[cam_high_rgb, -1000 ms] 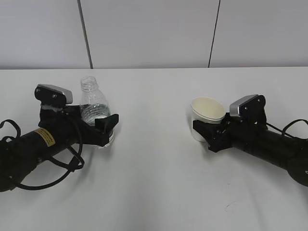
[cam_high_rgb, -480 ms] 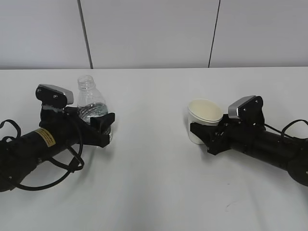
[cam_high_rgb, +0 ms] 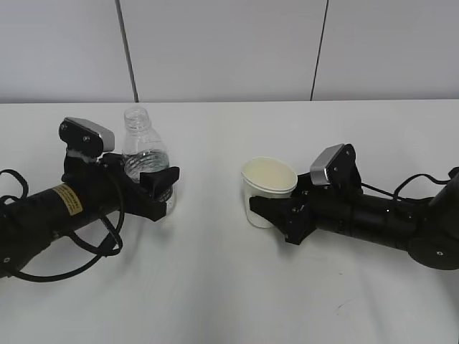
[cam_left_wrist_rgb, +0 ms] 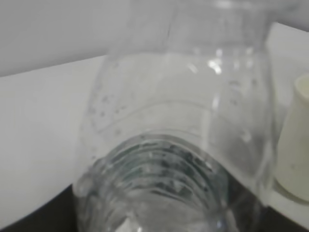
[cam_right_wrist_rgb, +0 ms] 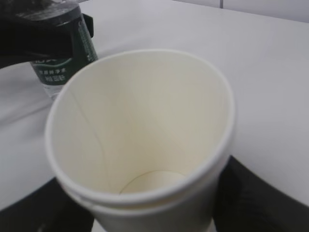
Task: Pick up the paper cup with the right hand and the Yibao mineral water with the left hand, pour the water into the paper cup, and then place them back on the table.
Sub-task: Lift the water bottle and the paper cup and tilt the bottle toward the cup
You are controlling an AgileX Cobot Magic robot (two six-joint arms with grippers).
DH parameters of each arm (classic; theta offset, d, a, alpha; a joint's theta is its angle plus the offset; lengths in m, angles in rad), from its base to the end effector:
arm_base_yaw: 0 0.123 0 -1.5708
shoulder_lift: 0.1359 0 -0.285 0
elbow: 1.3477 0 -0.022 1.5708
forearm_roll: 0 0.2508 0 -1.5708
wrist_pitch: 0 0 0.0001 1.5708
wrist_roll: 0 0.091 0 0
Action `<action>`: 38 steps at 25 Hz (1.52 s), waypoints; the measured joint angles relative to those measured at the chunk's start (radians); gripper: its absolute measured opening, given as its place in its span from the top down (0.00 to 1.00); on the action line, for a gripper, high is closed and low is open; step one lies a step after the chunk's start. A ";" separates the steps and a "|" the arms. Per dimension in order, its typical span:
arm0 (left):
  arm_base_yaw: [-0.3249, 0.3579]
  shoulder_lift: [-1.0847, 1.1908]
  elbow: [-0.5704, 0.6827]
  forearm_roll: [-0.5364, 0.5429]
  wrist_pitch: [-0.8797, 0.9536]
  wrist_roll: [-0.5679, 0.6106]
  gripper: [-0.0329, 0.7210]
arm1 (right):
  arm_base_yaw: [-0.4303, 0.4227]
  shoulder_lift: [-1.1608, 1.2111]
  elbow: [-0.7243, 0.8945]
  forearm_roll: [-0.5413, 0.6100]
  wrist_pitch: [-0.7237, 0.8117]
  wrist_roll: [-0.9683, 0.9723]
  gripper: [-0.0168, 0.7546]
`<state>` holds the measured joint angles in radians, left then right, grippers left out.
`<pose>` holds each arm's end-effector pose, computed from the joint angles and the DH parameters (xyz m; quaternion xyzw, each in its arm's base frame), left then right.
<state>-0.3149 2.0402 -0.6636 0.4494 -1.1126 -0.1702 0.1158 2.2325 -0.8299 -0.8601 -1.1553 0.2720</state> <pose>0.3073 -0.1374 0.1042 0.2573 0.7308 -0.2376 0.5859 0.3408 0.1031 0.0630 -0.3203 0.7192 0.2915 0.5433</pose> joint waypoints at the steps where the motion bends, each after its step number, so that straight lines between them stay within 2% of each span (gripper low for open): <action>1: 0.000 -0.009 0.000 0.009 0.007 0.000 0.45 | 0.002 0.000 -0.004 -0.008 0.000 0.009 0.33; 13: 0.000 -0.149 0.000 0.123 0.309 0.010 0.45 | 0.022 0.000 -0.074 -0.189 0.001 0.174 0.33; 17: 0.000 -0.201 0.000 0.134 0.383 0.039 0.45 | 0.022 0.000 -0.077 -0.222 0.001 0.202 0.33; 25: -0.005 -0.301 -0.061 0.228 0.628 0.046 0.45 | 0.022 0.000 -0.079 -0.256 0.001 0.257 0.34; 32: -0.059 -0.349 -0.130 0.308 0.851 0.046 0.45 | 0.025 0.000 -0.079 -0.269 0.001 0.272 0.34; 38: -0.110 -0.349 -0.197 0.353 1.013 0.047 0.45 | 0.076 0.000 -0.096 -0.271 0.001 0.272 0.34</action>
<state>-0.4247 1.6912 -0.8606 0.8024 -0.0993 -0.1231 0.1915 2.2325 -0.9256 -1.1314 -1.1538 0.5440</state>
